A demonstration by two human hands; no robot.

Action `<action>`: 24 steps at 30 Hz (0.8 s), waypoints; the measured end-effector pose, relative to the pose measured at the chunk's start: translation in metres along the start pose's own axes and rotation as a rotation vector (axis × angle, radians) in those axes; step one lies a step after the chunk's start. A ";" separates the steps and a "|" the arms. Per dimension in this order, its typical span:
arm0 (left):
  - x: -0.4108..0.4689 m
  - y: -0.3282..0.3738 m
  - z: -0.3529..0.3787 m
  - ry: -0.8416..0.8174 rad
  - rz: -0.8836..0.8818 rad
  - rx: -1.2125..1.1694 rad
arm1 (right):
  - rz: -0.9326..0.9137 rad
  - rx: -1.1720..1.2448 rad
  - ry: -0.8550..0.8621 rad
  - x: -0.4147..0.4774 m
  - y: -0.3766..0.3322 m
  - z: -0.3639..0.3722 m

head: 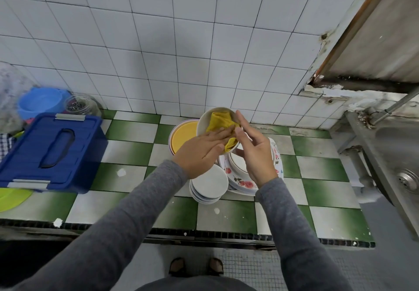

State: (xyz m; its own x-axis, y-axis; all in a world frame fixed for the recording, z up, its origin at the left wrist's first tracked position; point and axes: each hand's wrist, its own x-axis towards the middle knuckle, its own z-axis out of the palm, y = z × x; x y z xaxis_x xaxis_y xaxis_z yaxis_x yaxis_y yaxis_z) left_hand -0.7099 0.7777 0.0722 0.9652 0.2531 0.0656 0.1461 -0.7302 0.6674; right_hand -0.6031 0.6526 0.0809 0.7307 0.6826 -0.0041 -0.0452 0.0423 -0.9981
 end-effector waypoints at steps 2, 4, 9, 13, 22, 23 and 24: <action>0.000 -0.002 0.001 -0.015 0.005 0.206 | 0.022 0.014 0.022 0.001 0.002 0.000; 0.001 -0.001 0.005 -0.002 -0.019 0.380 | 0.033 0.031 0.046 0.002 0.003 0.000; -0.001 -0.001 0.009 0.072 0.054 0.403 | 0.042 0.087 0.057 0.002 0.002 -0.005; -0.003 -0.006 0.010 0.134 0.075 0.380 | 0.050 0.078 0.060 0.000 0.002 -0.006; 0.006 -0.006 0.013 0.060 0.074 0.292 | 0.060 0.068 -0.034 0.002 -0.003 -0.008; 0.006 -0.006 0.013 0.066 0.086 0.271 | 0.057 0.061 -0.036 0.003 -0.004 -0.008; 0.006 -0.006 0.013 0.071 0.097 0.249 | 0.055 0.059 -0.036 0.003 -0.005 -0.009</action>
State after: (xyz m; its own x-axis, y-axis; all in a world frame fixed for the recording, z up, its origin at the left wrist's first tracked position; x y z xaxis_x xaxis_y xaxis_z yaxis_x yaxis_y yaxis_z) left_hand -0.7020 0.7755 0.0594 0.9609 0.2120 0.1783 0.1109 -0.8843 0.4535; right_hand -0.5949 0.6481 0.0851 0.7011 0.7108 -0.0558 -0.1254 0.0458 -0.9910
